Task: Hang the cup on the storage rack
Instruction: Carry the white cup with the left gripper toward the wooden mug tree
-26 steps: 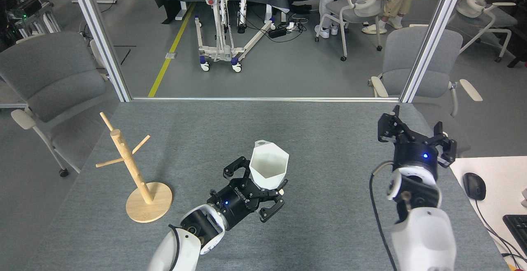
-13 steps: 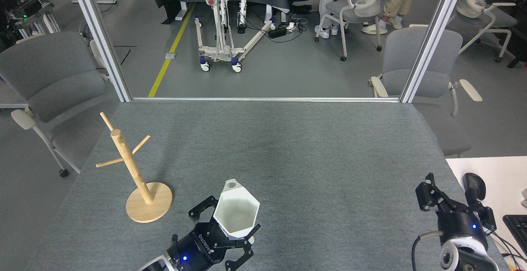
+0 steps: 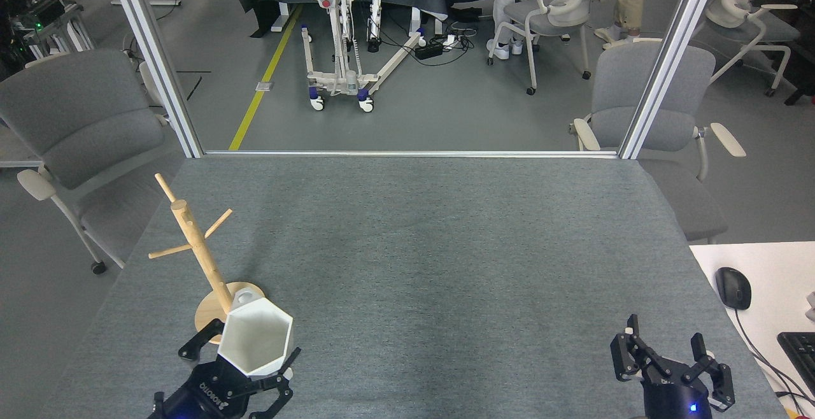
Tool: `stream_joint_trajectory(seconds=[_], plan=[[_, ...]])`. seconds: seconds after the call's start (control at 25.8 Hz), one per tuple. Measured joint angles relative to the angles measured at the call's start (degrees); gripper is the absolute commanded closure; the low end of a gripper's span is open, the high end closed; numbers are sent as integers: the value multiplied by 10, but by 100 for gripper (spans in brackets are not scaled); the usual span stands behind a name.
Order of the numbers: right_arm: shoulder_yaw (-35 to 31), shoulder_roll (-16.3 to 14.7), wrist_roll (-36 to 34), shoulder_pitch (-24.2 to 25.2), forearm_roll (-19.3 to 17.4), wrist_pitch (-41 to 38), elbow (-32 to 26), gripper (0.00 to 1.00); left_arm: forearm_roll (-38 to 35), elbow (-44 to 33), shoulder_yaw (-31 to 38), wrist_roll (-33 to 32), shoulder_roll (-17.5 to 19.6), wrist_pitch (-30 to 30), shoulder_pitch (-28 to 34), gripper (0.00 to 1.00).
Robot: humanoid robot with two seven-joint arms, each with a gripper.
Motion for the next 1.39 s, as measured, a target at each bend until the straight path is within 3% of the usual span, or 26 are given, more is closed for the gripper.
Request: stream_joint_trajectory(seconds=[0.27, 0.81, 1.39], plan=[[6, 0, -4, 11, 10, 0, 35, 0, 0, 26, 96, 23, 0, -3, 13, 100], [8, -2, -5, -41, 12, 4, 94, 0, 18, 168, 143, 28, -4, -72, -85, 100], [9, -9, -3, -63, 9, 1, 129, 0, 22, 204, 172, 21, -4, -92, -118, 100]])
